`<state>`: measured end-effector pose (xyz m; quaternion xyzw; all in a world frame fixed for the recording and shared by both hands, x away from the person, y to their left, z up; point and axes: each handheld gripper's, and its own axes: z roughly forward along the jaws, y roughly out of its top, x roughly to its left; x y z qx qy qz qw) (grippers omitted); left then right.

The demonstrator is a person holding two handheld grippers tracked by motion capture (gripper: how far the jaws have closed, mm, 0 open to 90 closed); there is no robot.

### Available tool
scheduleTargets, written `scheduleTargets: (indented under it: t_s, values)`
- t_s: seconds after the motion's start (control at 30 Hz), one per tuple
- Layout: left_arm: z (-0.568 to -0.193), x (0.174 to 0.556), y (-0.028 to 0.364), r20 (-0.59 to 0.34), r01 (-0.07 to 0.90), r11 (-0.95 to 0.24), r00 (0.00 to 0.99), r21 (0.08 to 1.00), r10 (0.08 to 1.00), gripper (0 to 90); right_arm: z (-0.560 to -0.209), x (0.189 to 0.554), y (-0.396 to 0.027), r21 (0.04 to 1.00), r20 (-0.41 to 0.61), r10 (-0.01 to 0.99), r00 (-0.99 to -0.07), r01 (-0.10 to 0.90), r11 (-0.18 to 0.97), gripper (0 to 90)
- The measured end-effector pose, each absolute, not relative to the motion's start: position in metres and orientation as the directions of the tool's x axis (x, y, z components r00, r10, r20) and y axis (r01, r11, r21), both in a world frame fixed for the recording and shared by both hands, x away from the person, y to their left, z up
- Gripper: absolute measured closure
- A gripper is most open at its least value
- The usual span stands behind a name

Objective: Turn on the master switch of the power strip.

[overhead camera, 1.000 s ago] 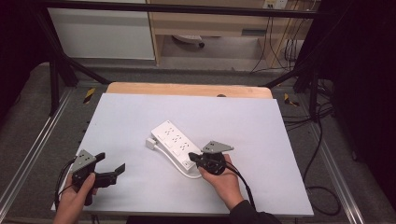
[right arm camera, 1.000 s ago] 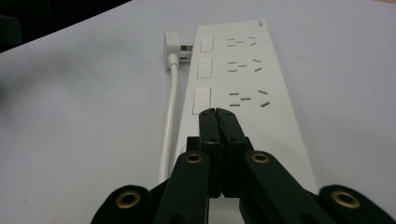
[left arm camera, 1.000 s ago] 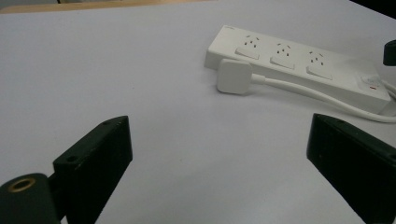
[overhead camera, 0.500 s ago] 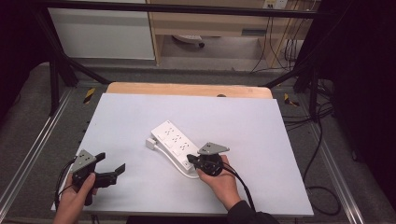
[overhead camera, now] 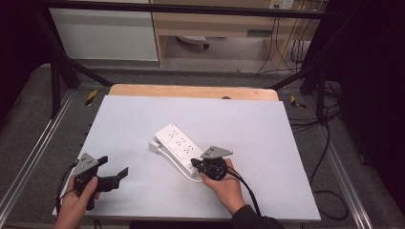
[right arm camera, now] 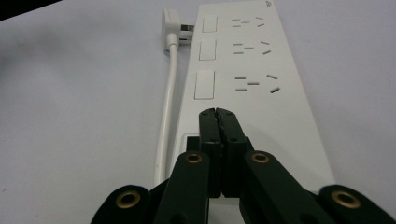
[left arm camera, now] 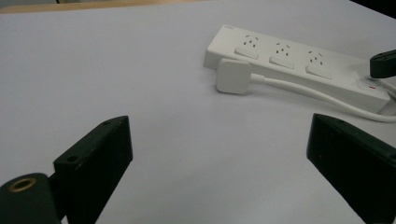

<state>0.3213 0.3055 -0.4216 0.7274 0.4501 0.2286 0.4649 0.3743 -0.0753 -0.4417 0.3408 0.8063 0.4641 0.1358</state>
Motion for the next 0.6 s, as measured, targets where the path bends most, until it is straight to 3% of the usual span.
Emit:
scheduleTargets:
  t_s: [0.6]
  values:
    - [-0.4216,0.3212,0.3056,-0.085,0.441,-0.163,0.491,0.882,0.867,6.9,-0.4440,0.3747,-0.0732,0.845,0.083,0.679,-0.729,0.412,0.340,90.0]
